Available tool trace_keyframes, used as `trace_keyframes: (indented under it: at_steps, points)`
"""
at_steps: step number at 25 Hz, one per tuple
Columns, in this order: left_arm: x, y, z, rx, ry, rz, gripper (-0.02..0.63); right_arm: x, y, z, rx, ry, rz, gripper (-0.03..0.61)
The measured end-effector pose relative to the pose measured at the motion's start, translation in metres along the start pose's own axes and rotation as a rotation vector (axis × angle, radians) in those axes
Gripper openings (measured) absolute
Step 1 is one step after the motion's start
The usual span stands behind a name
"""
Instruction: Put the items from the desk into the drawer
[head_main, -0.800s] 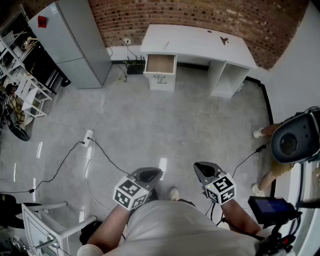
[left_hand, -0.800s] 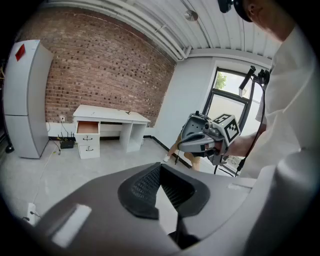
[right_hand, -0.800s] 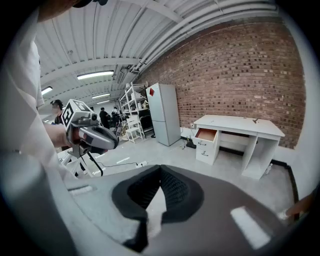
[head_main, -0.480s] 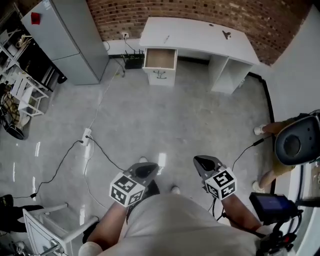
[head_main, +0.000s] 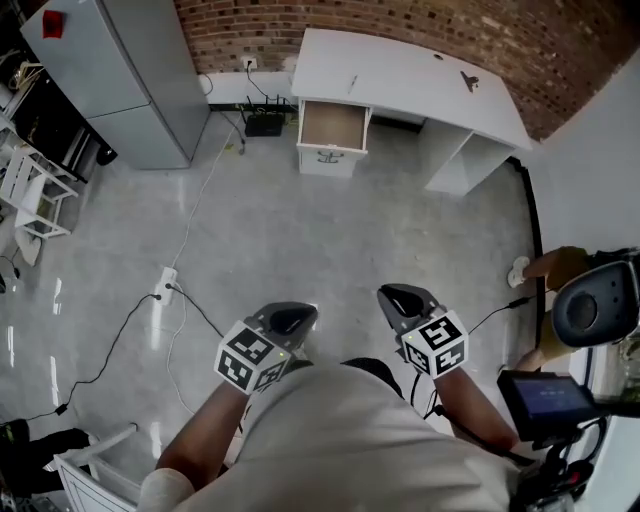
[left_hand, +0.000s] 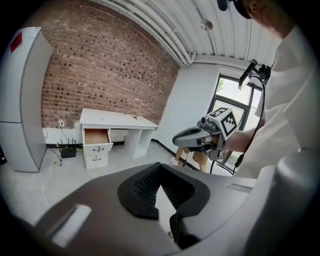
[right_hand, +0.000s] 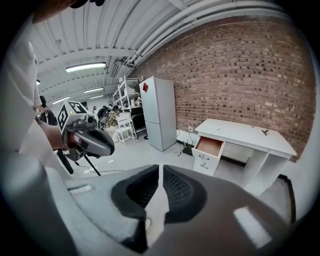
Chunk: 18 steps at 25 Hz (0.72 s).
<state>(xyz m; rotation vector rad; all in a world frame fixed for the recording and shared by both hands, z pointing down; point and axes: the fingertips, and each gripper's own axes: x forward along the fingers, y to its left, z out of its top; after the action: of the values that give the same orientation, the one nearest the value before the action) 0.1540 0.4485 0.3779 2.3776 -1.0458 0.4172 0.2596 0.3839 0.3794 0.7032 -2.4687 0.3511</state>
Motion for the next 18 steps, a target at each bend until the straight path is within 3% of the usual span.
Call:
trace_keyframes:
  at_steps: [8,13,18]
  points:
    - [0.007,0.097,0.018,-0.017,0.032,0.021,0.008,0.075,-0.022,0.048,0.024,0.017,0.003,0.029]
    - [0.045,0.157,0.06,-0.054,0.027,0.03,0.008,0.13,-0.088,0.075,0.054,0.017,0.018,0.029]
    - [0.082,0.212,0.113,-0.063,0.045,0.091,0.009,0.19,-0.16,0.121,0.057,-0.008,0.066,0.029]
